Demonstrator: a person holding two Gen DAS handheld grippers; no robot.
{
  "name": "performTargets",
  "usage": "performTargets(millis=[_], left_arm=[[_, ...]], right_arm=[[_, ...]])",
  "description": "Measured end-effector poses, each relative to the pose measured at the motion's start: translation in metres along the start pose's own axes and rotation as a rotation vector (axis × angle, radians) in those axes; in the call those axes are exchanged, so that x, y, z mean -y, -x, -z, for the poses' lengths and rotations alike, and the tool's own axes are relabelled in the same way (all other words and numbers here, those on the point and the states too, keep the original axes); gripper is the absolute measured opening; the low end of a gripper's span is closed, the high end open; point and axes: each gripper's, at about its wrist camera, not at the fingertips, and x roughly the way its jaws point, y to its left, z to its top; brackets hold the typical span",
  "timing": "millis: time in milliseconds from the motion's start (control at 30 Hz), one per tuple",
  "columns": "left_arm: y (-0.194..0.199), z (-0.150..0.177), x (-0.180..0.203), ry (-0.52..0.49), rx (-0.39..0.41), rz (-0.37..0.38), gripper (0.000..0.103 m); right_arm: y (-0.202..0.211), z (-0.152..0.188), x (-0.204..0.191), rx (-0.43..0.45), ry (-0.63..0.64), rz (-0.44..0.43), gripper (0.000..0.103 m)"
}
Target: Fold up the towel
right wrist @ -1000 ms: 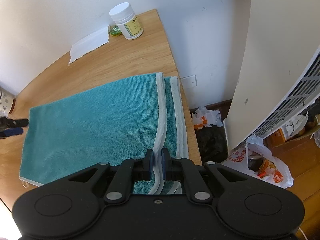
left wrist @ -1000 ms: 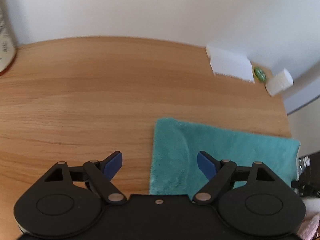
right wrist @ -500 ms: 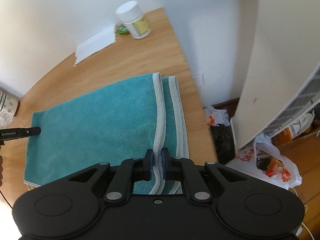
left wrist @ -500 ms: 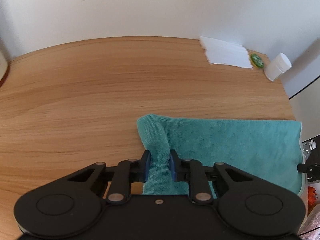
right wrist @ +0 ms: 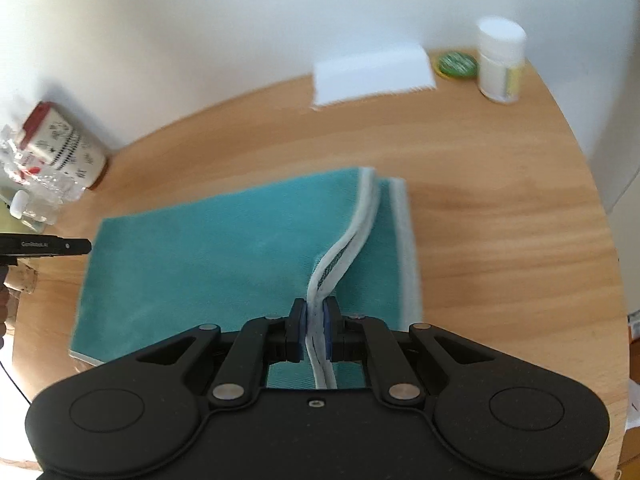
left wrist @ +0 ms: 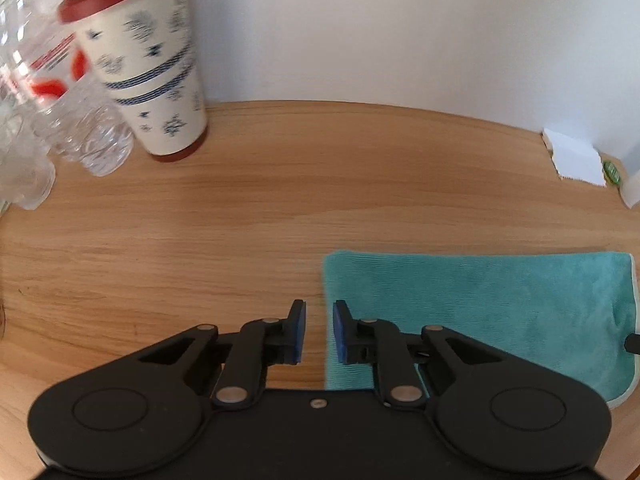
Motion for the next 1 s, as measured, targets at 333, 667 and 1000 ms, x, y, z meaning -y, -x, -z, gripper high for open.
performTargets(millis=[333,667,1000], left_arm=[[0.006,-0.003,0.004,-0.064,0.027,0.040,0.023],[-0.004,-0.006,0.023,-0.140,0.037,0.073,0.043],[-0.006,-0.028,0.093,-0.390,0.082,0.260,0.048]], right_arm=[[0.041,-0.001,0.006,0.107,-0.053,0.121,0.002],[0.027,0.006,0.021,0.059,-0.101,0.057,0.009],[0.001,0.007,0.027,-0.036,-0.093,0.099,0.012]])
